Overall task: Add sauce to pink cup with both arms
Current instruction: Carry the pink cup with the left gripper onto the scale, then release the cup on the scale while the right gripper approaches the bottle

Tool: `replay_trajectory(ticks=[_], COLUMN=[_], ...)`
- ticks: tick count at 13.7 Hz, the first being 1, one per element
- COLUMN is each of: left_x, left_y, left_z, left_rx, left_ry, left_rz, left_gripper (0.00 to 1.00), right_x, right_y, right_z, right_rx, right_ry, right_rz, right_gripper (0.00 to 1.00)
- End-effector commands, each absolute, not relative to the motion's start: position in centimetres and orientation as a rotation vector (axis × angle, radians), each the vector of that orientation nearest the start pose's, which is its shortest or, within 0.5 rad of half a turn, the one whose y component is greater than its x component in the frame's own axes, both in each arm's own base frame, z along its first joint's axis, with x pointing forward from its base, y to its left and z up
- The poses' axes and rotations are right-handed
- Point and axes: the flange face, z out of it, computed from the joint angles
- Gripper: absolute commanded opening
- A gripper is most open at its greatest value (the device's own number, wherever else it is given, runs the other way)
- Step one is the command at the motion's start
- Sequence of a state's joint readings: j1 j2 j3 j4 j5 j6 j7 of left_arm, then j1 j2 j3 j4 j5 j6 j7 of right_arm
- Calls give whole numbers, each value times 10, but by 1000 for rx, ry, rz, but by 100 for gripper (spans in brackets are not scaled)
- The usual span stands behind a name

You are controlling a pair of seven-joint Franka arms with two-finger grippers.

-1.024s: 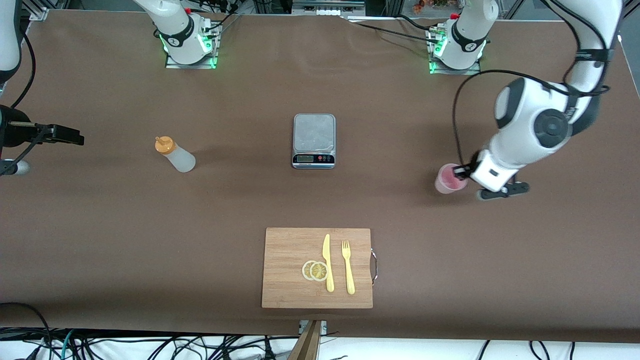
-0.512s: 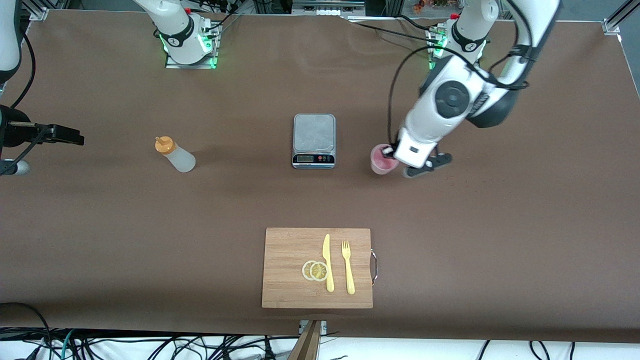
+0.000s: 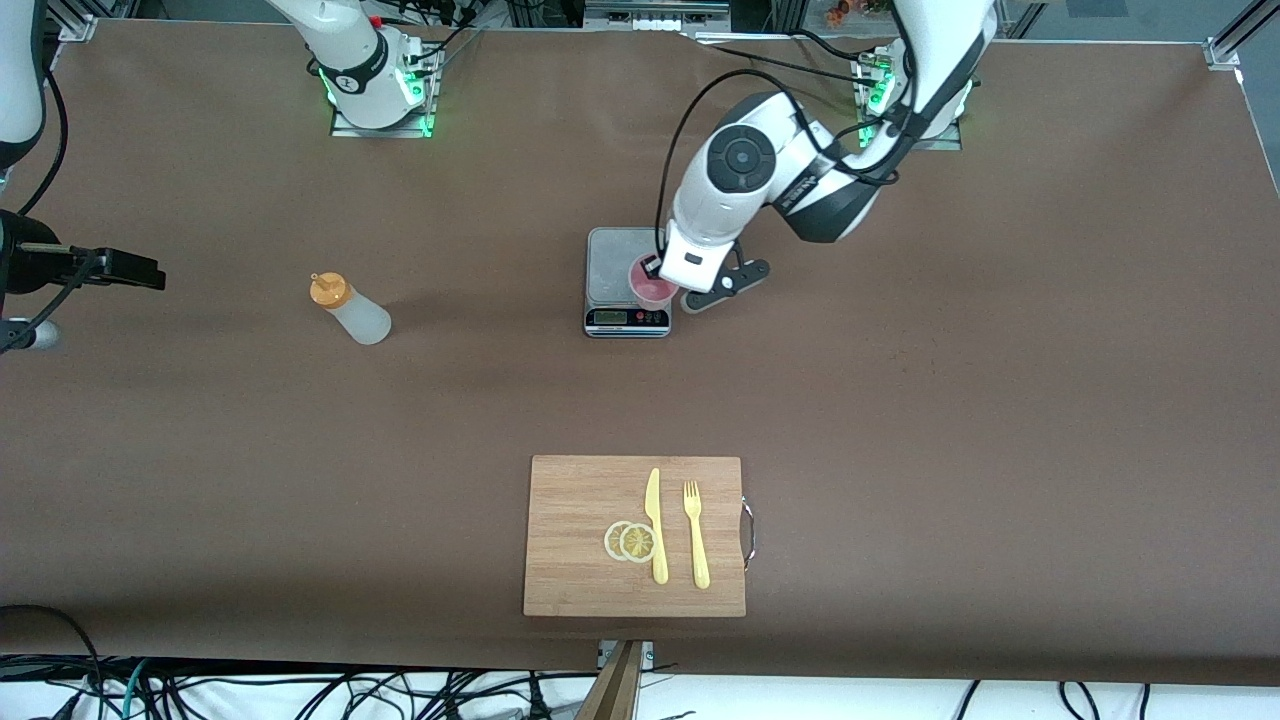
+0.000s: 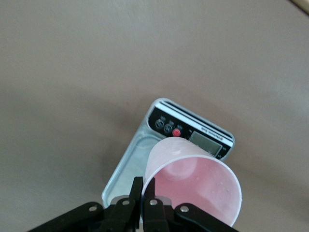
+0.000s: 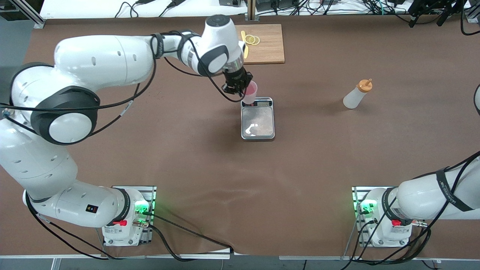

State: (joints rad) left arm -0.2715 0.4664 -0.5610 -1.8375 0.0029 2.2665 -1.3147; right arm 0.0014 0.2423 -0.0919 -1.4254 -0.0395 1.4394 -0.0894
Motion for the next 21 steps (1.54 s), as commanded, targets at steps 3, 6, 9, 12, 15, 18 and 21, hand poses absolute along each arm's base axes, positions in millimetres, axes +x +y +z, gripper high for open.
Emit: replay_trajectory(ticks=[3, 6, 9, 12, 15, 18, 21], left_x=[422, 407, 402, 401, 401, 401, 402], left_y=[-495, -502, -501, -499, -497, -496, -494], left_z=[295, 288, 283, 280, 277, 276, 273], left_rx=[-3148, -3141, -3129, -3125, -3122, -3123, -3124], left_ry=[-883, -871, -863, -842, -841, -826, -800], left_rz=[354, 360, 368, 351, 354, 353, 326], left_gripper=[0, 0, 0, 0, 0, 0, 0], right_x=[605, 607, 607, 608, 610, 618, 622], right_y=[-55, -56, -55, -57, -73, -80, -99], right_z=[543, 540, 537, 535, 520, 496, 467], right_rx=[-3164, -3151, -3140, -3094, -3036, -2939, -2834], right_ry=[-159, -228, -287, -507, -627, -834, -881], right_rz=[392, 400, 410, 411, 442, 470, 476], right_gripper=[100, 100, 100, 100, 100, 100, 100])
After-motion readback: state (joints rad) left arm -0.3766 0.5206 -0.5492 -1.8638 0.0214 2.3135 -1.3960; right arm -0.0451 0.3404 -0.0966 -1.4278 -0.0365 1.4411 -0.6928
